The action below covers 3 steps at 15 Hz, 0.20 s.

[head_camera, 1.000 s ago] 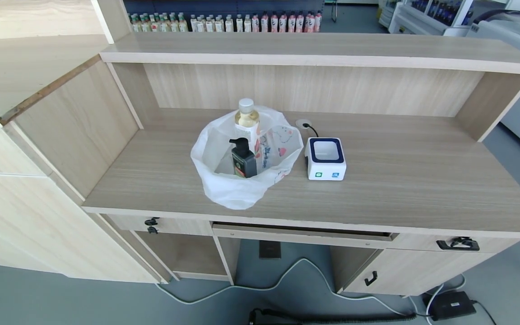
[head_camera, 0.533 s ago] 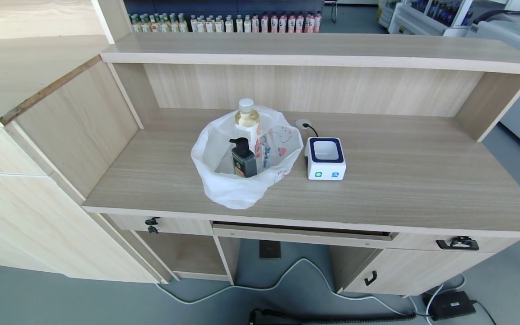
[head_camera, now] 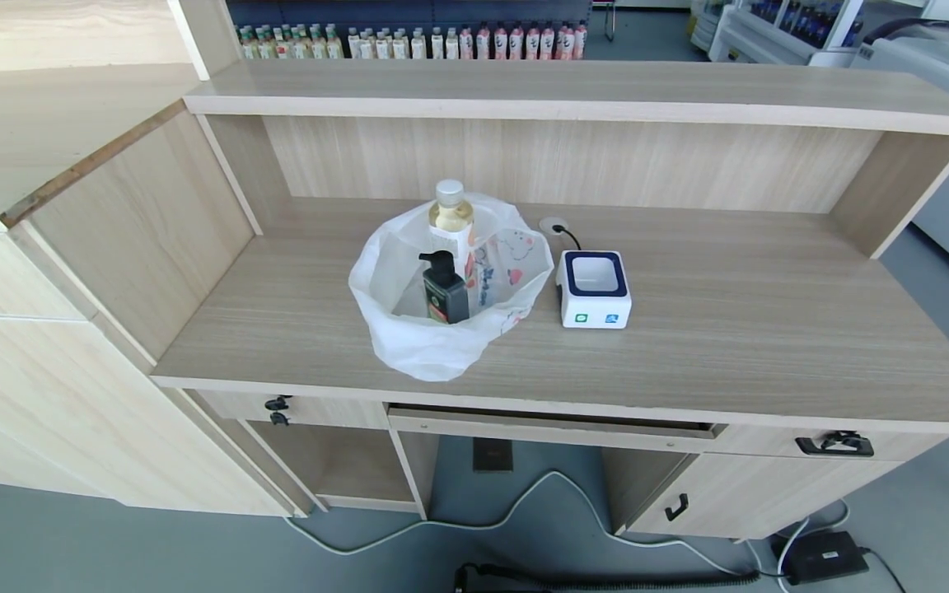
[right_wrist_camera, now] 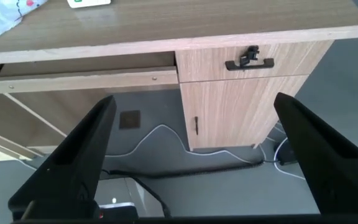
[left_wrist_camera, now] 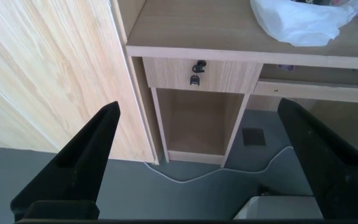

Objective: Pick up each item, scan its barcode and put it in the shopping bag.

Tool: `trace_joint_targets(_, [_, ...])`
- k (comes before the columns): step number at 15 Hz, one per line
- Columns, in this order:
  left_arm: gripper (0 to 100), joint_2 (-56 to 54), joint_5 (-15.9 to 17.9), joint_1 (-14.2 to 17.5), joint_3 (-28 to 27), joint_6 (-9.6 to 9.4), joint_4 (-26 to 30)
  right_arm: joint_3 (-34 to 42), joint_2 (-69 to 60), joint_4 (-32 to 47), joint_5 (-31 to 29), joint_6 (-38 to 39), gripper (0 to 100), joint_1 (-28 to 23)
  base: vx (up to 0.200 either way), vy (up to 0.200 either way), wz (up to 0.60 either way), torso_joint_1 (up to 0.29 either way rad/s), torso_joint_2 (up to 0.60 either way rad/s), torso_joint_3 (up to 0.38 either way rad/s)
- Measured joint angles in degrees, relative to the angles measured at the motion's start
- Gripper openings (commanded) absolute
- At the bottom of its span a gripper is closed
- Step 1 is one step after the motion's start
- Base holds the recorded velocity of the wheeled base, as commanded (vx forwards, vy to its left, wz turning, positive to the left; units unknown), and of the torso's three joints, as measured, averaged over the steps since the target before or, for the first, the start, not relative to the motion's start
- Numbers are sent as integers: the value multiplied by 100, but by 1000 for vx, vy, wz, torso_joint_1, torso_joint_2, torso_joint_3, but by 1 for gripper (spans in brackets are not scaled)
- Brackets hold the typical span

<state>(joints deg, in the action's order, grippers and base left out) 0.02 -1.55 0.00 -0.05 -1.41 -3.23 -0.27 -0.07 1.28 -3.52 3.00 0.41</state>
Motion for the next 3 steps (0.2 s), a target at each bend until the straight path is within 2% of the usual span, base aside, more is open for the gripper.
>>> trace_joint_targets(3, [100, 0, -1, 0, 0, 2, 0, 0, -2, 5, 0, -13, 100, 0, 0, 0, 0, 0, 0, 0])
